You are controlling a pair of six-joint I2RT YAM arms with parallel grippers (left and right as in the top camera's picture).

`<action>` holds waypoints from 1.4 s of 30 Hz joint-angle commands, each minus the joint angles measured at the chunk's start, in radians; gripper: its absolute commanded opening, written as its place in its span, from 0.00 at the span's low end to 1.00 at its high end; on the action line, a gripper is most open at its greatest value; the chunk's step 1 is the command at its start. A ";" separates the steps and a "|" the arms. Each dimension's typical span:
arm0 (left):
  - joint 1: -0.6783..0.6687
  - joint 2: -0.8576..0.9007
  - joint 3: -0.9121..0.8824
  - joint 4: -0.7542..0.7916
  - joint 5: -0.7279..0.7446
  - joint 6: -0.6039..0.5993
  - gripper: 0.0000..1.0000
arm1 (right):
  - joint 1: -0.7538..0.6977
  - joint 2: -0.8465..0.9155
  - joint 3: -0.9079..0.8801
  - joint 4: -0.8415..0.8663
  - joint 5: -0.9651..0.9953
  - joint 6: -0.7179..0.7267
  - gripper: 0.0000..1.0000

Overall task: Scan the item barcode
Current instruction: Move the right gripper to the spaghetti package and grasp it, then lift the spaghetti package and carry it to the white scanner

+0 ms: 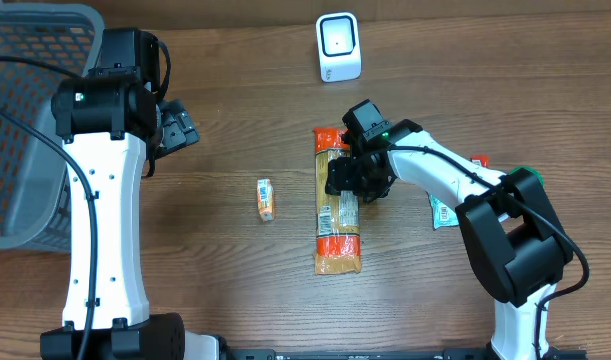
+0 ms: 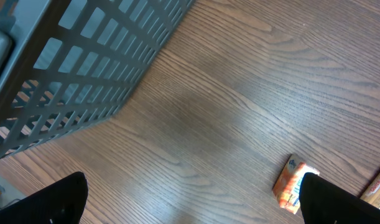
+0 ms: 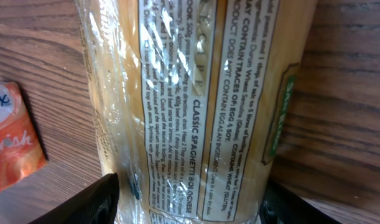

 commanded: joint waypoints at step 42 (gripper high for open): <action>0.003 0.006 0.005 -0.002 -0.012 0.018 1.00 | -0.058 -0.447 0.035 -0.134 0.168 -0.566 0.03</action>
